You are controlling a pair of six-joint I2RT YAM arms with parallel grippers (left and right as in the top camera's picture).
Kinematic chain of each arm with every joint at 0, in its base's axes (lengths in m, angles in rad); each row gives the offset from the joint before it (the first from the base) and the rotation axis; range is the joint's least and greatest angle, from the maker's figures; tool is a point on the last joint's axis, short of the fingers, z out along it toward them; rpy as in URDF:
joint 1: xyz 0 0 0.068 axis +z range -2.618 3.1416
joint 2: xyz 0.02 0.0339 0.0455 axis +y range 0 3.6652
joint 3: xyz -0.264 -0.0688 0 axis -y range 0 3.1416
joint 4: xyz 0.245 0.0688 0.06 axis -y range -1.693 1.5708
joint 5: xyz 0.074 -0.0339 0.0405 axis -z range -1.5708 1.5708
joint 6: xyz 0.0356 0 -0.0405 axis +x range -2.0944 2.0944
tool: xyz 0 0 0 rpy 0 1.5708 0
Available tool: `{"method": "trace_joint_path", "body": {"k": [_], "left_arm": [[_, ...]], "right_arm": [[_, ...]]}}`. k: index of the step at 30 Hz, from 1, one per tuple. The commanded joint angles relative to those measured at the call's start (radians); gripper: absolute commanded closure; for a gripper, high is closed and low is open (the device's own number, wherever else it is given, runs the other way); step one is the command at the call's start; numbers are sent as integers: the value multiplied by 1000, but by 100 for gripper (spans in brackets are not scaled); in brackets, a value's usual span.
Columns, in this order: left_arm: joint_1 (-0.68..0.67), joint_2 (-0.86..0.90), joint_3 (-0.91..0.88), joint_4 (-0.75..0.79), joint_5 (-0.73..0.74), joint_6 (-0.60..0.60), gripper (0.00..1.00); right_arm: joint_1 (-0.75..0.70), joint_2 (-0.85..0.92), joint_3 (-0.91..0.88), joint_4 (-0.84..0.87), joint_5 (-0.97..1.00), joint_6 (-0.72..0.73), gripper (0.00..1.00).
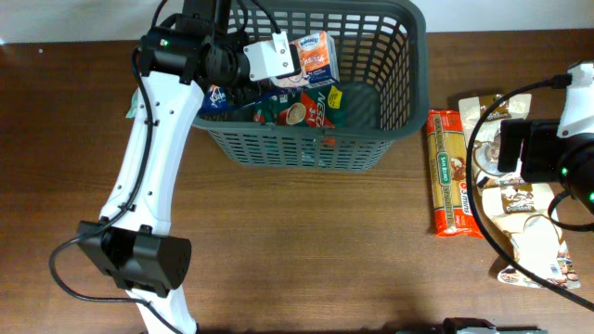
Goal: Pack container
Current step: 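Lift the tissue pack and place it into the basket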
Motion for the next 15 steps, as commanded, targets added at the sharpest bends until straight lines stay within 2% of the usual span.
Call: {"method": "trace_joint_path", "body": {"k": [1, 13, 14, 15], "left_arm": [[20, -4, 12, -4, -68, 20, 99], [20, 116, 12, -72, -97, 20, 99], [20, 117, 12, -71, -102, 20, 98], [20, 119, 12, -71, -107, 20, 90]], "right_arm": [[5, -8, 2, -5, -10, 12, 1], [5, -8, 2, -10, -21, 12, 1], [5, -8, 2, -10, -21, 12, 1], [5, -8, 2, -10, -21, 12, 1]]}}
